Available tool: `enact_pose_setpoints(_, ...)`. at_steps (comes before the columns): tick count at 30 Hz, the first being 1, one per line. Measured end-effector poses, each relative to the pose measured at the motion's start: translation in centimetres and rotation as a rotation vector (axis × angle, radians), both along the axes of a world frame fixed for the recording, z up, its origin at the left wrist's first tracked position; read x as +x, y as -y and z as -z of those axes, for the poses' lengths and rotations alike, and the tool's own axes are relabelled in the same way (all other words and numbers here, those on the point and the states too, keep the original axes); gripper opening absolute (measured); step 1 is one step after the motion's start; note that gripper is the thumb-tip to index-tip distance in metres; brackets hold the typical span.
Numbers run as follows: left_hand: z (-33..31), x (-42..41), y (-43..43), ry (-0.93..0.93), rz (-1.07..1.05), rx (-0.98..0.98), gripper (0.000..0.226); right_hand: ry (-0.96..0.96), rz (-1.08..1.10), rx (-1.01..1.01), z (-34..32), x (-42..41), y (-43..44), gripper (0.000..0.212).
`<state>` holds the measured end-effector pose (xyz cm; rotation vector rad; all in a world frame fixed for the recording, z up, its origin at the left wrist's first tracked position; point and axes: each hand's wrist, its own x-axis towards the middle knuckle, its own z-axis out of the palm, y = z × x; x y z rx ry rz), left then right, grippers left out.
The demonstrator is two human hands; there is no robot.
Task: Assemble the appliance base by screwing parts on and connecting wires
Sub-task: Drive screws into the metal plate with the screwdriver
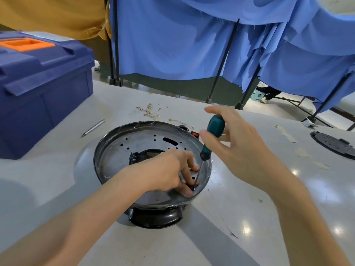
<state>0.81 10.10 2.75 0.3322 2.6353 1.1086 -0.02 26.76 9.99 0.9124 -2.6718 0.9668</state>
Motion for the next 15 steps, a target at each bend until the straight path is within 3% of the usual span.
enact_pose_setpoints(2, 0.0, 0.1, 0.0, 0.006, 0.005, 0.018, 0.05, 0.147, -0.163, -0.086, -0.4, 0.0, -0.8, 0.05)
enact_pose_setpoints(5, -0.1, 0.1, 0.0, -0.02, 0.0, -0.031, 0.041, 0.068, -0.229, -0.163, -0.3, 0.7, -0.7, 0.045)
enact_pose_setpoints(8, 0.2, -0.3, -0.2, -0.036, 0.005, -0.084, 0.038, -0.142, -0.078, -0.201, 0.5, 1.5, 0.7, 0.02)
enact_pose_setpoints(10, 0.5, -0.5, -0.2, -0.005, -0.013, -0.037, 0.037, -0.297, 0.066, -0.198, 1.4, 1.6, 1.6, 0.024)
enact_pose_setpoints(15, 0.4, -0.2, -0.2, -0.051, 0.008, -0.057, 0.034, -0.386, 0.199, -0.233, 2.6, 1.8, 3.1, 0.03)
